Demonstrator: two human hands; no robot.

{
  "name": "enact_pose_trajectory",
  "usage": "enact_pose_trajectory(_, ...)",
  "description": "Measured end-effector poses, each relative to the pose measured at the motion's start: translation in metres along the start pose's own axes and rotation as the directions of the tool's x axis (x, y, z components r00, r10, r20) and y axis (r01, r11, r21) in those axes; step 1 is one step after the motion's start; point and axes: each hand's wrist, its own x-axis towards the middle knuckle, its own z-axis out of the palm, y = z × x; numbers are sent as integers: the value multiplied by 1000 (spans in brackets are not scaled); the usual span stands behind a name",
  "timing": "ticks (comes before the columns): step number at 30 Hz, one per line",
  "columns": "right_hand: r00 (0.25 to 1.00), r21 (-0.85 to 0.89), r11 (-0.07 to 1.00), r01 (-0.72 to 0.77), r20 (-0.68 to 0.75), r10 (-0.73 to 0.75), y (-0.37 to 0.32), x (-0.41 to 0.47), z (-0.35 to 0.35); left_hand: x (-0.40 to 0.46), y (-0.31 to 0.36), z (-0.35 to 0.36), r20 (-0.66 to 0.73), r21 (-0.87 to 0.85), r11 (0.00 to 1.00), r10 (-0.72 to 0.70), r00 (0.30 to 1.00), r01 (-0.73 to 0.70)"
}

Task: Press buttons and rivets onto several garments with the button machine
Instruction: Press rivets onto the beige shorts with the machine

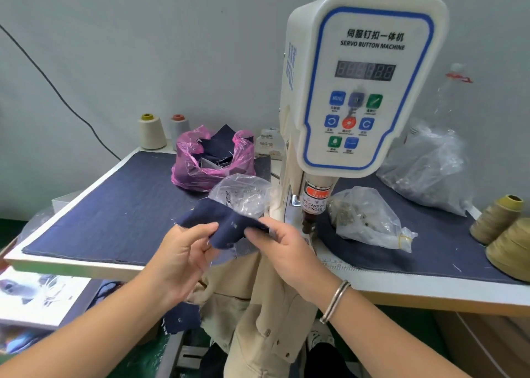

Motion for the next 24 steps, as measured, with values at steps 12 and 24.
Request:
enact_pose_trajectory(12, 968, 213, 957, -199, -109, 225, -29, -2, -6, 1, -5, -27, 281, 823, 534, -91, 955, -191)
enact_pose_trajectory(24, 921, 303, 882, -360, -36, 388, -18, -29, -41, 48, 18, -15, 323, 660, 743, -414, 851, 111)
